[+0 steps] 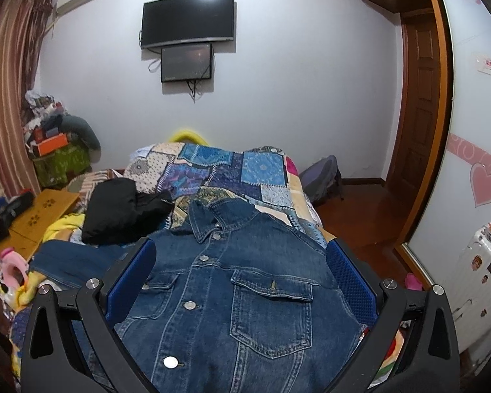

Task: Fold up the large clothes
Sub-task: 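Grasp the denim jacket sleeve with the left tool and lift it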

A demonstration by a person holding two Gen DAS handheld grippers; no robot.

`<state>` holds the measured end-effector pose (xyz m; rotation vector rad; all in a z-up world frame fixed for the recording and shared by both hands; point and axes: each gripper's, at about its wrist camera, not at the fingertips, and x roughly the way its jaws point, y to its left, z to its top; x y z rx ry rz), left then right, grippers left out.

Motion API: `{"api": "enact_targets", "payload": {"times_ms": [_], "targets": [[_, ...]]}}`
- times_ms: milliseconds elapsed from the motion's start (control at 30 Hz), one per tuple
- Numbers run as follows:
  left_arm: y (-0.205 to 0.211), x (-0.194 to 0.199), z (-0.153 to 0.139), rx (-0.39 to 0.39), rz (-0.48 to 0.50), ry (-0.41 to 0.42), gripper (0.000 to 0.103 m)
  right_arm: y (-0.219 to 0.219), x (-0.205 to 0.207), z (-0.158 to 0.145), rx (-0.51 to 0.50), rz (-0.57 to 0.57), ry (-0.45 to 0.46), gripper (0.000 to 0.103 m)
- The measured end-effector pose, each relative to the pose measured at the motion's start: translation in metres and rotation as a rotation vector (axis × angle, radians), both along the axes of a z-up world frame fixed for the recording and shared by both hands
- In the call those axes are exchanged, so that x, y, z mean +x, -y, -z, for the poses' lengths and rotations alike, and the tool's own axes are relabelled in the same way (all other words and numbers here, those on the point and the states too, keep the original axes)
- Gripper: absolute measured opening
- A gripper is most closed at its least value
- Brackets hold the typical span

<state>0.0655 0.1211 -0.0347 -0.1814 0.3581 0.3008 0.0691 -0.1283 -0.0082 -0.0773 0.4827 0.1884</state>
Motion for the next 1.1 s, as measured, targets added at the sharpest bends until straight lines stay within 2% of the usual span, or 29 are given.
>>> {"api": "enact_targets", "payload": {"times_ms": [233, 467, 567, 733, 867, 1000, 1100], "targets": [[-0.095, 0.011, 0.036, -0.138, -0.223, -0.091, 0.103, -0.003, 0.026, 0.01, -0.027, 0.013, -0.063, 0.103], [-0.174, 0.013, 0.093, -0.34, -0.33, -0.196, 0.101, -0.009, 0.051, 0.021, -0.073, 0.027, -0.124, 0.103], [-0.196, 0.013, 0.116, -0.423, -0.344, -0.246, 0.089, -0.012, 0.061, 0.027, -0.086, 0.026, -0.151, 0.103], [-0.223, 0.02, 0.163, -0.609, -0.338, -0.306, 0.085, -0.015, 0.075, 0.036, -0.094, 0.017, -0.202, 0.103], [-0.236, 0.029, 0.201, -0.752, -0.323, -0.35, 0.073, -0.016, 0.083, 0.042, -0.081, 0.003, -0.232, 0.103], [-0.241, 0.035, 0.228, -0.845, -0.304, -0.361, 0.07, -0.019, 0.09, 0.046, -0.081, -0.002, -0.254, 0.103], [-0.247, 0.038, 0.245, -0.902, -0.308, -0.368, 0.061, -0.018, 0.094, 0.049, -0.071, -0.008, -0.271, 0.103]]}}
